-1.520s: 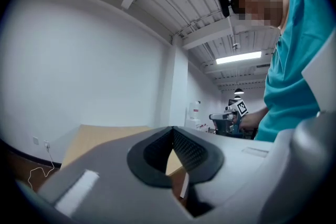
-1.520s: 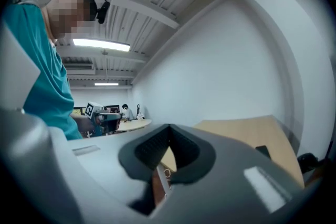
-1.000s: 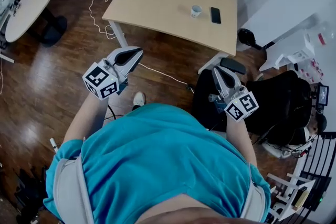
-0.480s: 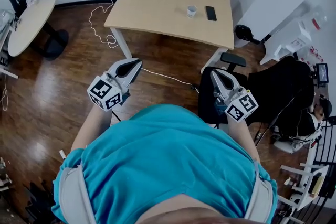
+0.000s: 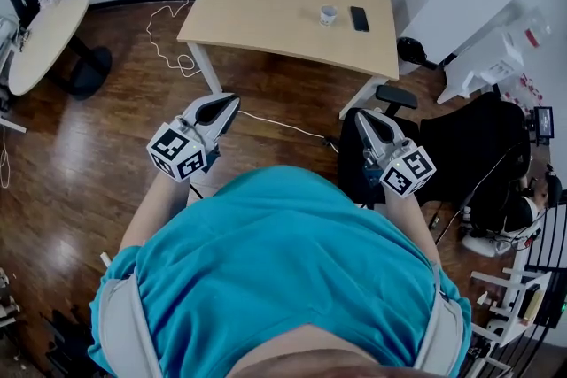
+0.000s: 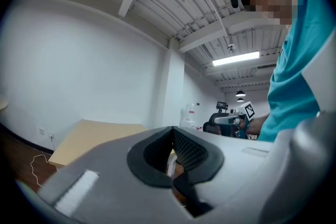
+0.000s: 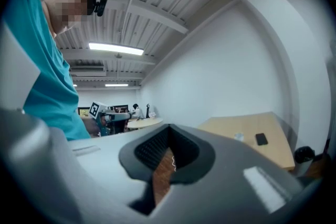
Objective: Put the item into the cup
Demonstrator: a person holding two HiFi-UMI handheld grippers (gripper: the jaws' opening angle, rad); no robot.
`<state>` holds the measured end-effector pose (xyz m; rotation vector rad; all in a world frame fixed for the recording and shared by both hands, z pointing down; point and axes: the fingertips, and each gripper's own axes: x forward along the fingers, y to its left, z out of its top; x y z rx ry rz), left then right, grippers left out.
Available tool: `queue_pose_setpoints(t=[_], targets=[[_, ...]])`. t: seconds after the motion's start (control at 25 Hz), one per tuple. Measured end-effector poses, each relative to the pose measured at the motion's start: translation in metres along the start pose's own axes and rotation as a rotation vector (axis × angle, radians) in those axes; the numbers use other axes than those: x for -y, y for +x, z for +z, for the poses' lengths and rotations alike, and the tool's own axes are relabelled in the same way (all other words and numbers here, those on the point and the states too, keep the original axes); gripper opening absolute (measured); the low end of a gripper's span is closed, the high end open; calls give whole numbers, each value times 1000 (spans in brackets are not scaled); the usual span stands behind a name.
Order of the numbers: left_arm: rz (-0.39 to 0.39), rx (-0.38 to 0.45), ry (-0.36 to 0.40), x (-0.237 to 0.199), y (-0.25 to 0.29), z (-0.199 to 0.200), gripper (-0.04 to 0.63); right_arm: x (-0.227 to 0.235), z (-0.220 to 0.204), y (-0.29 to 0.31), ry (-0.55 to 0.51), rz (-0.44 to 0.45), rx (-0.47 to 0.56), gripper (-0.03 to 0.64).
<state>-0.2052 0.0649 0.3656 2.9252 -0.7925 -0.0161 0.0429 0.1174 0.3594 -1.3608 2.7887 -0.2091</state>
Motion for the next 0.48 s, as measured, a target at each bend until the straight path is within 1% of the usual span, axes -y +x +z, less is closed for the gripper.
queue_pose_setpoints(t=[0.48], targets=[[-16,2,6,-2,14,5,5,11,5,2,-14,2,-2,0]])
